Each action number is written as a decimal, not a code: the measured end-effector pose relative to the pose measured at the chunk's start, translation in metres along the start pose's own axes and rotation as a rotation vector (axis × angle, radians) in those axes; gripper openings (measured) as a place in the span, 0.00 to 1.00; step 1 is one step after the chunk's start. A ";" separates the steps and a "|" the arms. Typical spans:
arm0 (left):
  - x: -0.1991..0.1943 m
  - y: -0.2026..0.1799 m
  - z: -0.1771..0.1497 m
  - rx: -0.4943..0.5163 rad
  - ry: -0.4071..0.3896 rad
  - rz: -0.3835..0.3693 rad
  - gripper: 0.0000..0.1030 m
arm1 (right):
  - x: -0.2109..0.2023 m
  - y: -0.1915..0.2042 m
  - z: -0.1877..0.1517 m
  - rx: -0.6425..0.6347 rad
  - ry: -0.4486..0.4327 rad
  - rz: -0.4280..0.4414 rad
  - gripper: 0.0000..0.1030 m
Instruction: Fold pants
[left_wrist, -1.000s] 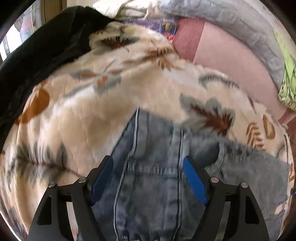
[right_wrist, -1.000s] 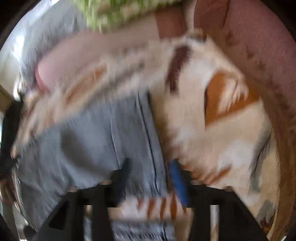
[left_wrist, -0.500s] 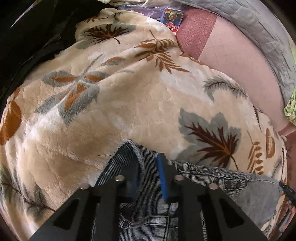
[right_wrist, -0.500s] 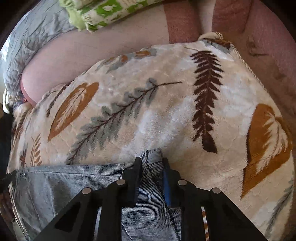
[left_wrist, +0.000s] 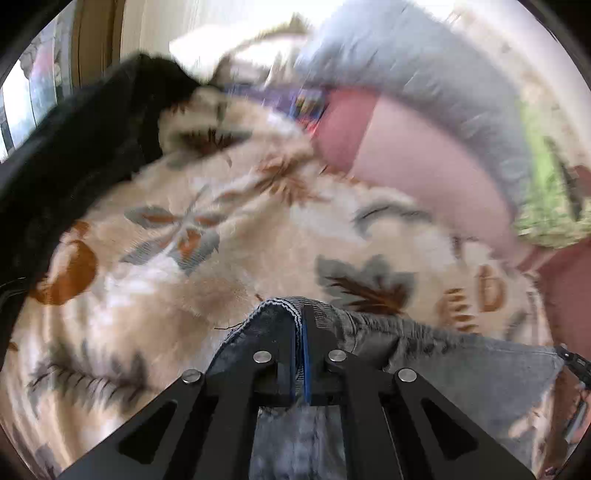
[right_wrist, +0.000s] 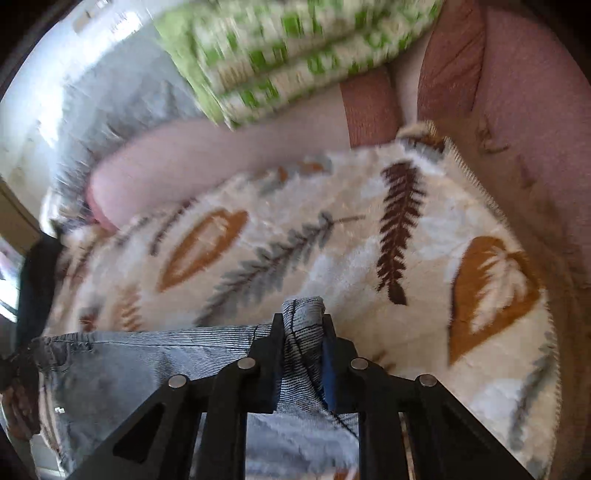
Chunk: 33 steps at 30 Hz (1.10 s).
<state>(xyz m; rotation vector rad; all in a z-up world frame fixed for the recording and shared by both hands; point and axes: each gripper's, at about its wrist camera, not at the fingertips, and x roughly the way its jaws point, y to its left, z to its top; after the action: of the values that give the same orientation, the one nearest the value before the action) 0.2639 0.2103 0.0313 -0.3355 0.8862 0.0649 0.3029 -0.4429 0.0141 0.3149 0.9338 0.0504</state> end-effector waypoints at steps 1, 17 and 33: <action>-0.018 -0.001 -0.004 0.009 -0.025 -0.015 0.02 | -0.018 -0.001 -0.004 0.000 -0.025 0.012 0.17; -0.124 0.097 -0.186 0.061 0.149 0.080 0.20 | -0.115 -0.079 -0.255 0.029 0.182 0.035 0.60; -0.048 -0.026 -0.217 0.315 0.163 0.062 0.60 | -0.066 -0.026 -0.162 0.026 0.180 -0.089 0.19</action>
<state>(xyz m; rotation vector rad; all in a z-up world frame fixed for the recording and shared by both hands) 0.0758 0.1220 -0.0517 -0.0186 1.0512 -0.0454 0.1319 -0.4400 -0.0310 0.2959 1.1271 -0.0149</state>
